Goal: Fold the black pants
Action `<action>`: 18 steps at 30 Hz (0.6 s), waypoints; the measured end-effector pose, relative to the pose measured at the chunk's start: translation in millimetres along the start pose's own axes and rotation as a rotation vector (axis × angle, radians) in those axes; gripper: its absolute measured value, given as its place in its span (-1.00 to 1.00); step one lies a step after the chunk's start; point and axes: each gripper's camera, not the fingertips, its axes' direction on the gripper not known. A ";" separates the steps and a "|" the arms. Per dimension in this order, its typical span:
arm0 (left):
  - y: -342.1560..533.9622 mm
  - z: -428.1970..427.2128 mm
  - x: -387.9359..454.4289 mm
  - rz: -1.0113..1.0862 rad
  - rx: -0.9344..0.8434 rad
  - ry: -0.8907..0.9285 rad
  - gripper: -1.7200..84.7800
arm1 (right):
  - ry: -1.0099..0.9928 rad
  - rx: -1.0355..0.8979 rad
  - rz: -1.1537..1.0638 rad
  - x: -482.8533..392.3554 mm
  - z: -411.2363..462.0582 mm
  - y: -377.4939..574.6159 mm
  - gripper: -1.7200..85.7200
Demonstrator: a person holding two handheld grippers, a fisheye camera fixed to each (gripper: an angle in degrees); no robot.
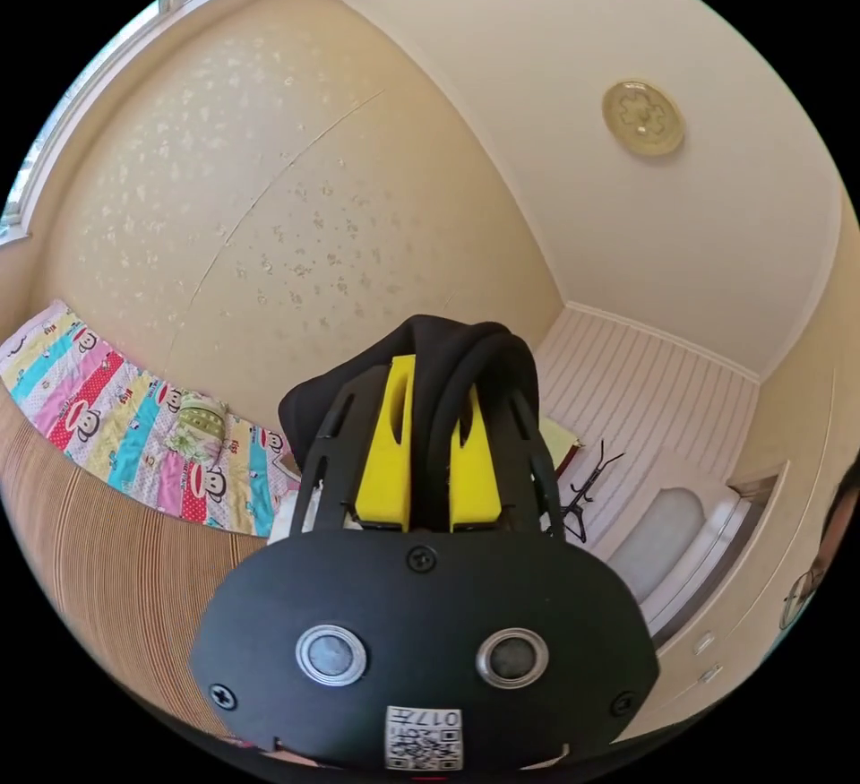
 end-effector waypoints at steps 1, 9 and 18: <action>-5.5 -0.6 -10.6 0.041 -0.011 -0.036 -0.82 | 0.031 -0.030 -0.077 -28.1 -0.1 -10.1 -0.73; 5.4 -11.0 -131.2 0.006 -0.231 -0.141 -0.81 | 0.054 -0.356 -0.628 -170.7 49.4 -40.8 -0.75; 141.3 57.4 -277.8 -0.367 -0.967 0.200 -0.68 | 0.059 -0.550 -0.761 -180.6 109.5 -49.7 -0.75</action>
